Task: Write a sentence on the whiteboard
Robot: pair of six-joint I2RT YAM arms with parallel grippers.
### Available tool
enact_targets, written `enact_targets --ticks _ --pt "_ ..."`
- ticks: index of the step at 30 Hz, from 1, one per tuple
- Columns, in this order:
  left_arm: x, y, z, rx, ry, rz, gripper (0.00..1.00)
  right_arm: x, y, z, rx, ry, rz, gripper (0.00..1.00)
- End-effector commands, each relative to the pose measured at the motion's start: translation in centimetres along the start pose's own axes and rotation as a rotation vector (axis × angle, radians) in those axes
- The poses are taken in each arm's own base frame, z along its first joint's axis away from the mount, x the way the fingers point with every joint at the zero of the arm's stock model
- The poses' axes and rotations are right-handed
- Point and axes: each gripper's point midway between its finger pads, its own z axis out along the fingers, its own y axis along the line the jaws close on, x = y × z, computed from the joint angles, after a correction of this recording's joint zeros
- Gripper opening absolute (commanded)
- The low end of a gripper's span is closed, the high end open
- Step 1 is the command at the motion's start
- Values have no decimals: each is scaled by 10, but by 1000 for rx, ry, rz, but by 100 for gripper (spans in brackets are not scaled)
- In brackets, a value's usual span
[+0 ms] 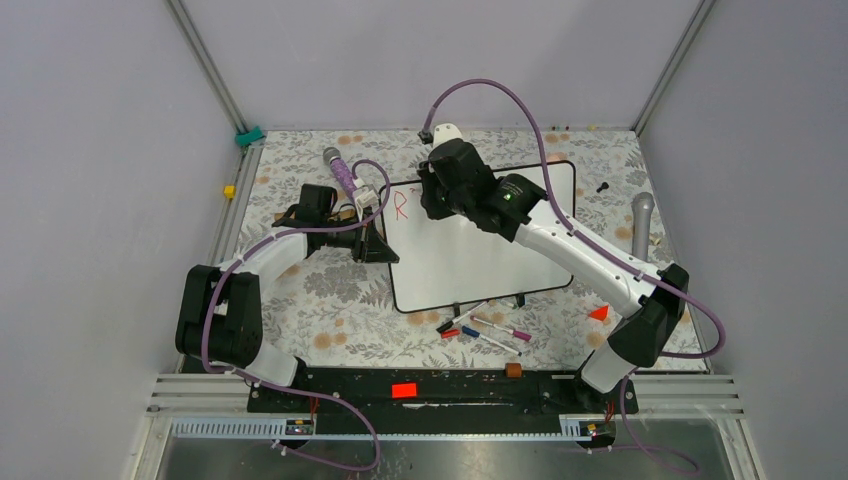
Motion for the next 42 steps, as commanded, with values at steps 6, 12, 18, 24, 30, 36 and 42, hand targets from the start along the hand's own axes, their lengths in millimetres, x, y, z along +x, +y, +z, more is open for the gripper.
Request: enact_targets --ticks 6,12,18,24,30,36,42 --pt "-4 12 0 -59 18 130 0 -21 0 -15 -37 -85 9 0" --pt "-3 12 0 -59 18 131 0 -15 -3 -25 -50 -101 18 0" --pt "-3 12 0 -57 18 132 0 -4 -5 -23 -48 -78 20 0" --pt "-3 12 0 -57 18 134 0 -5 1 -18 -70 -68 19 0" --pt "-3 11 0 -57 17 134 0 -9 4 -12 -70 -64 15 0" --pt "-3 11 0 -56 18 135 0 -5 -1 -7 -32 -38 15 0" --pt "-3 11 0 -57 17 137 0 -2 -4 -6 -16 -29 20 0"
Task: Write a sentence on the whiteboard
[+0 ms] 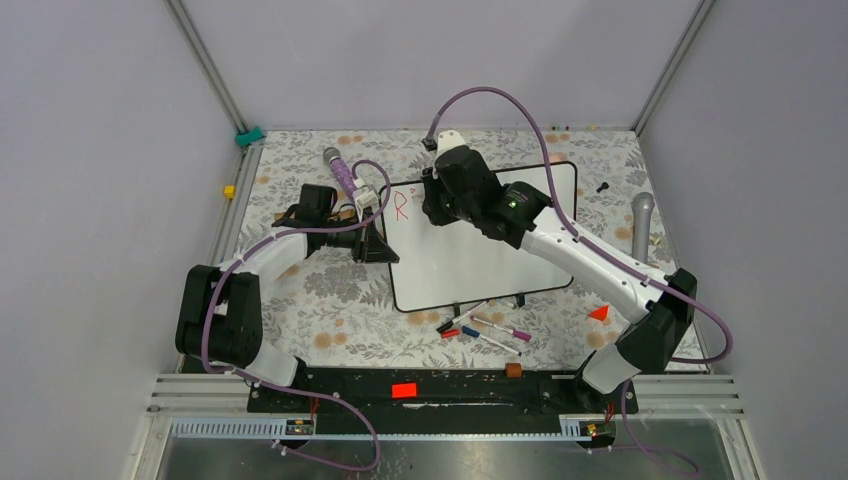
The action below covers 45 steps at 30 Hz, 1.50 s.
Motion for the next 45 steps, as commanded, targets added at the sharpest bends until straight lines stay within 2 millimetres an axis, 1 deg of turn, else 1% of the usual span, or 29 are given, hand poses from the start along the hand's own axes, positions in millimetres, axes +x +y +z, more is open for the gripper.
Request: enact_targets --ticks 1,6,14,16,18,20,25,30,34,40,45 --pt "-3 11 0 -61 19 118 0 -11 -5 -4 27 -25 19 0" --pt "-3 11 0 -60 19 117 0 1 -7 -6 24 2 26 0" --pt "-3 11 0 -61 19 118 0 28 -8 -4 9 64 59 0" --pt "-3 11 0 -61 19 117 0 31 -10 -5 13 68 61 0" --pt "-3 11 0 -62 19 118 0 30 -11 -6 18 63 61 0" --pt "-3 11 0 -62 19 118 0 24 -10 -8 18 48 61 0" --pt "-3 11 0 -63 19 117 0 7 0 -21 -42 4 47 0" --pt "-2 11 0 -61 19 120 0 -5 1 -34 -94 -108 62 0" --pt "-3 10 0 -60 18 122 0 -8 -7 -37 -68 -127 74 0" --pt "-3 10 0 -60 18 121 0 -10 -31 -34 42 -124 109 0" --pt "-3 10 0 -59 19 122 0 -13 -36 -28 67 -107 108 0"
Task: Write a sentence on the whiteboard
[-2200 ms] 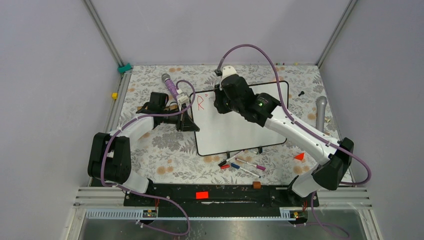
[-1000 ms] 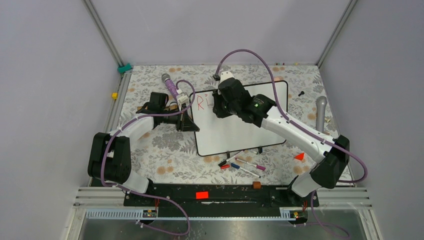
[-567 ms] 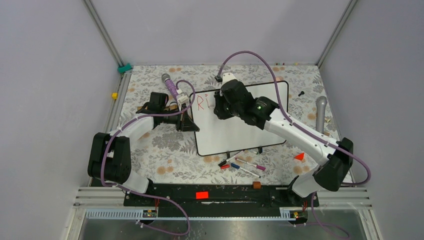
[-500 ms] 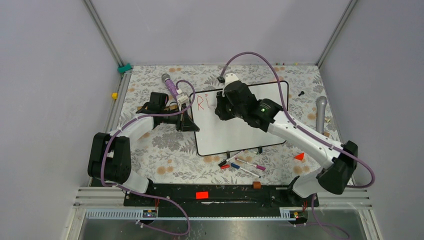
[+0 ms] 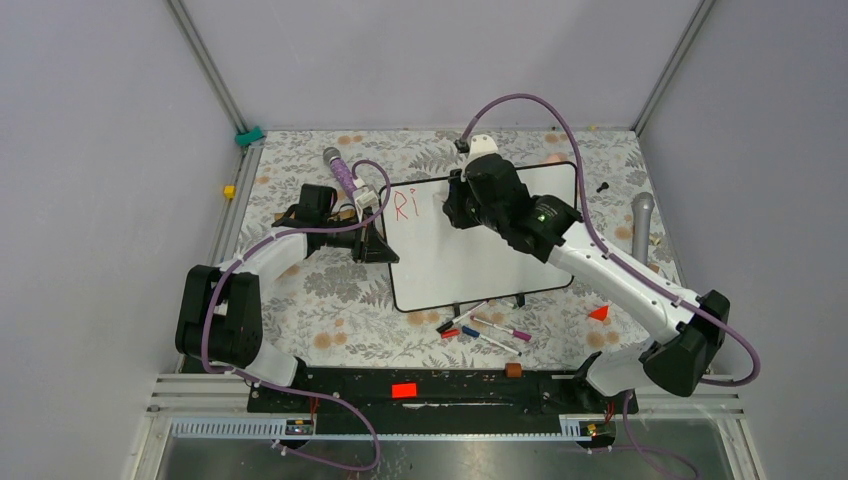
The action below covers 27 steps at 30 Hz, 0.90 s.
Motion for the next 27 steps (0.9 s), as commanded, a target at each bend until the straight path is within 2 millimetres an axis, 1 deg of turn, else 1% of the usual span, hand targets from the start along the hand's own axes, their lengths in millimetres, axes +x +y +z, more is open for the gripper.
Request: enact_targets --ticks 1,8,13,19,27 --pt "-3 10 0 -61 20 119 0 -17 -7 2 47 -31 16 0" --pt "-3 11 0 -61 20 119 0 -22 -2 7 34 -31 18 0" --pt "-3 10 0 -61 20 118 0 -22 -4 10 51 -26 19 0" --pt "-3 11 1 -61 20 117 0 -17 -1 16 41 2 15 0" --pt "-2 11 1 -62 21 116 0 -10 6 18 -2 34 13 0"
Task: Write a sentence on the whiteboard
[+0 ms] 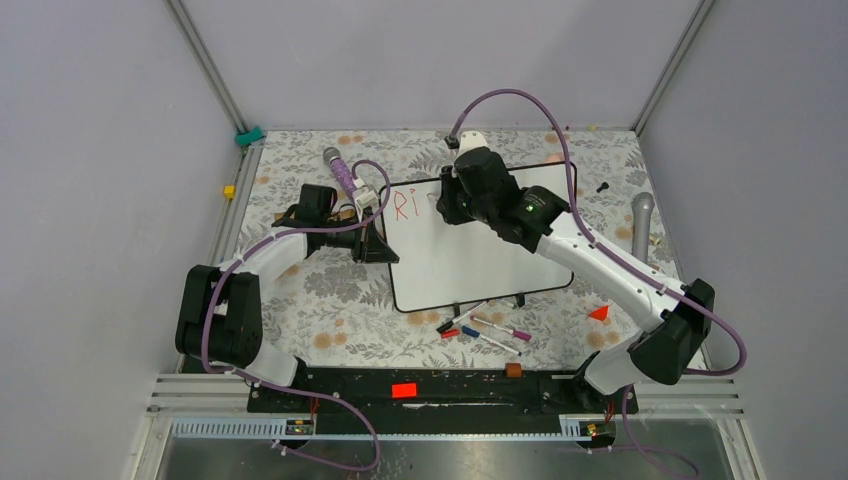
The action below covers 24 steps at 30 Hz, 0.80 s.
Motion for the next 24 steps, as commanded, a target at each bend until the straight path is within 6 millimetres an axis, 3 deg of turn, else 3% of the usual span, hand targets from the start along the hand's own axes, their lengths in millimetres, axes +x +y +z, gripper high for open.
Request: enact_targets --ticks 1,13,24 --pt "-3 11 0 -62 19 122 0 -7 5 0 -28 -6 20 0" --pt "-3 11 0 -62 19 123 0 12 -6 -6 1 31 29 0" --pt "-3 11 0 -62 19 124 0 12 -25 -10 100 15 37 0"
